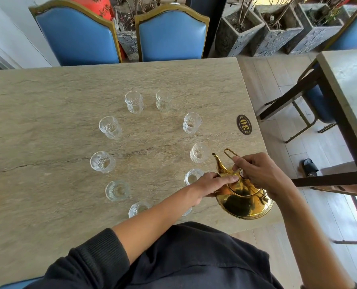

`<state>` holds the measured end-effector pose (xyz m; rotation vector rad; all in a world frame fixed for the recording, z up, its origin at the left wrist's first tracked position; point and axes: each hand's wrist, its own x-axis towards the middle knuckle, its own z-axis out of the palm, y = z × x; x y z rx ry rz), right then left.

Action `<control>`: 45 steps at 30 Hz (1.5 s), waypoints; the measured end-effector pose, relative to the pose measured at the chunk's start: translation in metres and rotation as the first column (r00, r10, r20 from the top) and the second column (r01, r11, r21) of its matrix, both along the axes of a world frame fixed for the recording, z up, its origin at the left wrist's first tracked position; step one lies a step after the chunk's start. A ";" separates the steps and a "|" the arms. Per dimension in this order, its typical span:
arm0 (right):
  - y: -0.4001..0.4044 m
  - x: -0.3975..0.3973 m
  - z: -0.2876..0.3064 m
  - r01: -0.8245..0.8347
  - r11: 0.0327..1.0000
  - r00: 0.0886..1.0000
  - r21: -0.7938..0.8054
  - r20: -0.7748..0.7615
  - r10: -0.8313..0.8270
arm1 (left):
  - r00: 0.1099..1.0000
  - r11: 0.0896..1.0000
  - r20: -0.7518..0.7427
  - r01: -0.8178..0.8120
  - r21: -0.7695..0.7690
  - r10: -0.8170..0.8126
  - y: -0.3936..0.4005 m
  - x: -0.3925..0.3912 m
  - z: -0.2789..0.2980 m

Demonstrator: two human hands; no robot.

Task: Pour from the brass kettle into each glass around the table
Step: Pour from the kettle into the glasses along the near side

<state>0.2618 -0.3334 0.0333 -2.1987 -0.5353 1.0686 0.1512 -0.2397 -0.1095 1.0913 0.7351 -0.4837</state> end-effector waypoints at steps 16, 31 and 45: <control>0.004 0.001 0.001 -0.009 1.000 1.000 -0.006 0.022 0.009 | 1.000 1.000 0.002 -0.026 -0.009 0.026 0.003 0.000 0.001; 0.002 0.000 0.006 -0.017 0.999 1.000 -0.035 0.021 0.018 | 1.000 1.000 0.020 -0.016 -0.019 0.017 0.000 0.002 0.007; -0.001 0.003 0.006 -0.016 0.999 0.999 -0.028 0.034 0.017 | 0.999 0.999 0.027 -0.027 -0.021 0.027 -0.003 0.002 0.011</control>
